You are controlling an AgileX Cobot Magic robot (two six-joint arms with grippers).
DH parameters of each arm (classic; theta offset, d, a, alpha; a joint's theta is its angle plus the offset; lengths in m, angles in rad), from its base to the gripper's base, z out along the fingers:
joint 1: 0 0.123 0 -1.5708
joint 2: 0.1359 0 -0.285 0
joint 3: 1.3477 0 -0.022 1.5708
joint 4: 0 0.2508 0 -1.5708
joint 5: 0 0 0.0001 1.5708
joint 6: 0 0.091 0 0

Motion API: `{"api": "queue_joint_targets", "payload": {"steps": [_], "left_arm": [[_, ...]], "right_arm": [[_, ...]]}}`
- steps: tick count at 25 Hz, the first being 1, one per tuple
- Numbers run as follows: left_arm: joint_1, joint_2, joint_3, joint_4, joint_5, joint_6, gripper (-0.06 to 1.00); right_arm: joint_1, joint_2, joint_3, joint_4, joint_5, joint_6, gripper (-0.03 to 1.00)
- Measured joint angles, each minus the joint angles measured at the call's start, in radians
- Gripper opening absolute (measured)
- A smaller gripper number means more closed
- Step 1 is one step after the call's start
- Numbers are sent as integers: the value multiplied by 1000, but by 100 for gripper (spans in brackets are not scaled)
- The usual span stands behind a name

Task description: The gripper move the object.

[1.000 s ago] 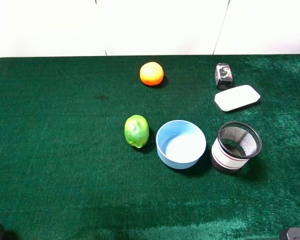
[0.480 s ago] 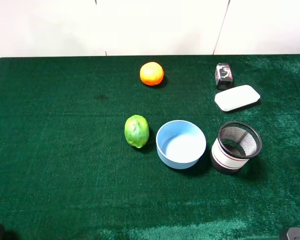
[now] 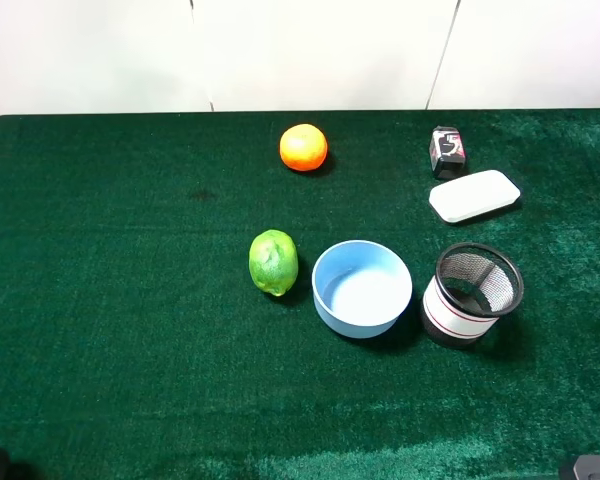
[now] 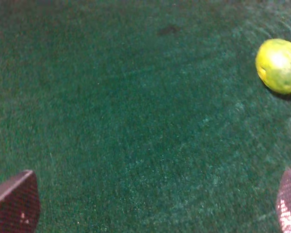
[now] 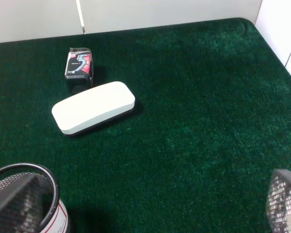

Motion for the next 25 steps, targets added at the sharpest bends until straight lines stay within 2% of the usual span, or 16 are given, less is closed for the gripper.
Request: {"api": "queue_joint_targets", "payload": {"steps": [7, 25], "left_arm": [[68, -97, 73, -8, -30, 20, 99], [70, -104, 76, -8, -41, 34, 99]], "right_arm": [[0, 0, 0, 0, 0, 0, 70], [0, 0, 0, 0, 0, 0, 70]]}}
